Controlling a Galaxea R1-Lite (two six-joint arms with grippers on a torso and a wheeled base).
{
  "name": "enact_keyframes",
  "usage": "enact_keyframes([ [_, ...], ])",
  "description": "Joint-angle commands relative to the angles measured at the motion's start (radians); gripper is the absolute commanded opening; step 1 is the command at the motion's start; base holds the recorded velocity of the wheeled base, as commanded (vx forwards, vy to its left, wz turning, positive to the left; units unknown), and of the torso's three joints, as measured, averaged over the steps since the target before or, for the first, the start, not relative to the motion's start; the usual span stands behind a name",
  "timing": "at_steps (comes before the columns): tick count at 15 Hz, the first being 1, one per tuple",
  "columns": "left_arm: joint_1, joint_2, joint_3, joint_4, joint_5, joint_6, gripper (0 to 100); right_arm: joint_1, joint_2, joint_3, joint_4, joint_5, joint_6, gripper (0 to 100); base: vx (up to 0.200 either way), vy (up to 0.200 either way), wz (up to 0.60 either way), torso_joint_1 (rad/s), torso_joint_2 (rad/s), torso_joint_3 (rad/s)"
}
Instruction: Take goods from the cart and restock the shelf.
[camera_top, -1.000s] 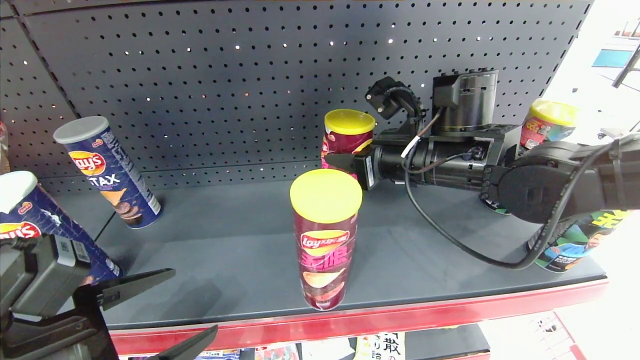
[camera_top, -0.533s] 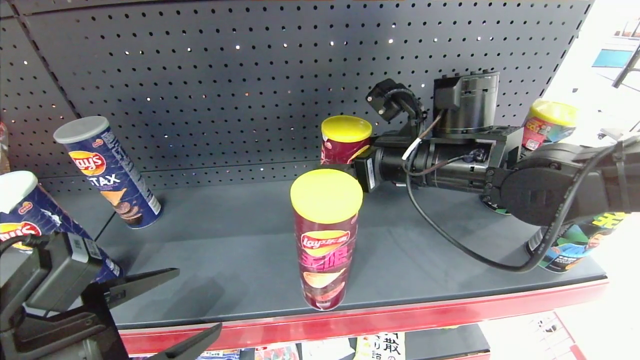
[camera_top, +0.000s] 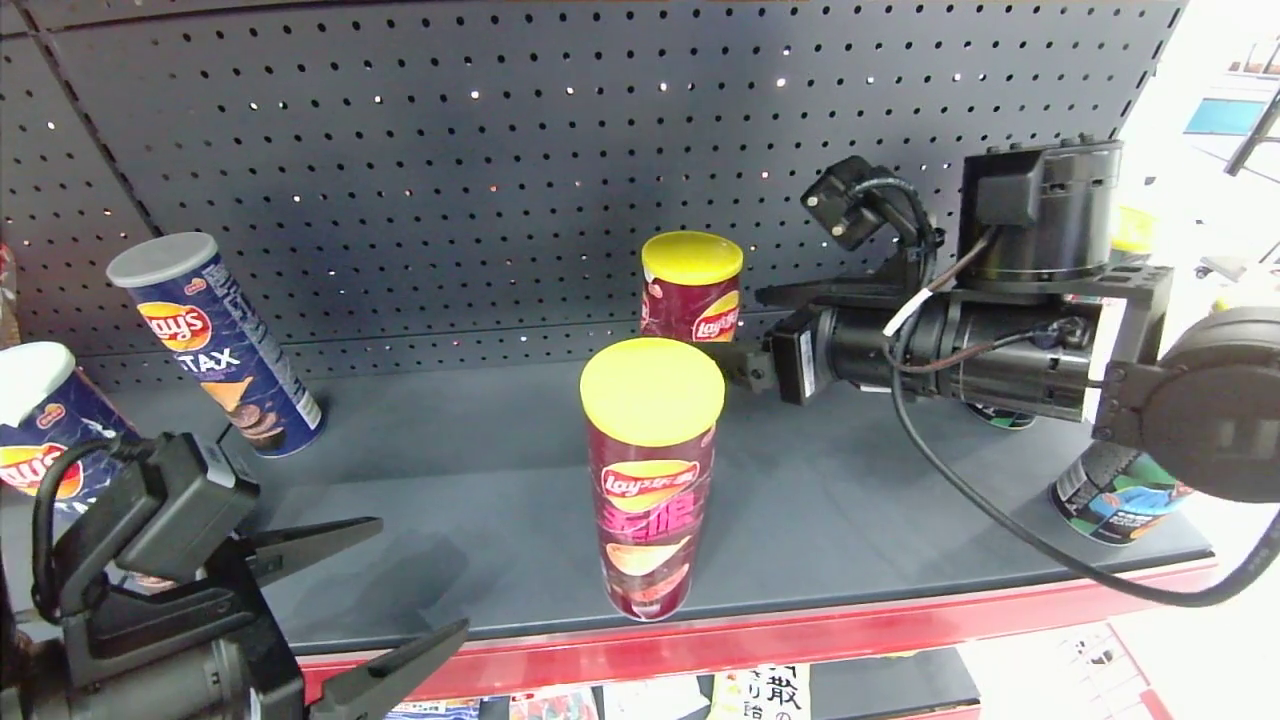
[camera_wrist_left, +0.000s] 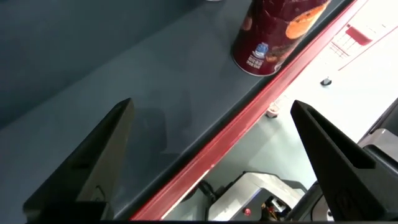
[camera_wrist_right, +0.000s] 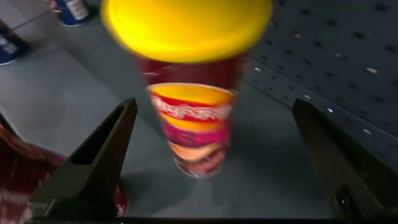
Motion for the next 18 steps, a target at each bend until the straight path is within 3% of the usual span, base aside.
enact_keyframes([
  [1, -0.001, 0.033, -0.009, 0.0, -0.001, 0.0, 100, -0.023, -0.061, 0.031, 0.001, -0.013, 0.0, 100, 0.0, 0.0, 0.0, 0.0, 0.0, 0.0],
  [5, 0.032, 0.07, -0.03, 0.007, 0.001, 0.016, 100, -0.036, -0.186, 0.165, 0.004, -0.014, 0.0, 100, 0.0, 0.0, 0.0, 0.0, 0.0, 0.0],
  [6, 0.041, 0.085, -0.039, 0.007, 0.001, 0.034, 100, -0.035, -0.219, 0.203, 0.004, -0.013, 0.0, 100, 0.0, 0.0, 0.0, 0.0, 0.0, 0.0],
  [7, 0.049, 0.124, -0.048, 0.004, -0.01, 0.075, 100, -0.026, -0.294, 0.28, 0.004, -0.01, -0.002, 100, 0.0, 0.0, 0.0, 0.0, 0.0, 0.0],
  [12, 0.044, 0.237, -0.085, 0.003, -0.019, 0.171, 100, 0.045, -0.541, 0.508, 0.004, 0.018, -0.003, 100, 0.0, 0.0, 0.0, 0.0, 0.0, 0.0],
  [16, 0.041, 0.357, -0.176, -0.002, -0.022, 0.232, 100, 0.016, -0.65, 0.519, 0.004, -0.06, -0.002, 100, 0.0, 0.0, 0.0, 0.0, 0.0, 0.0],
  [18, 0.027, 0.404, -0.206, -0.002, -0.05, 0.238, 100, 0.0, -0.68, 0.519, 0.005, -0.105, 0.012, 100, 0.0, 0.0, 0.0, 0.0, 0.0, 0.0],
])
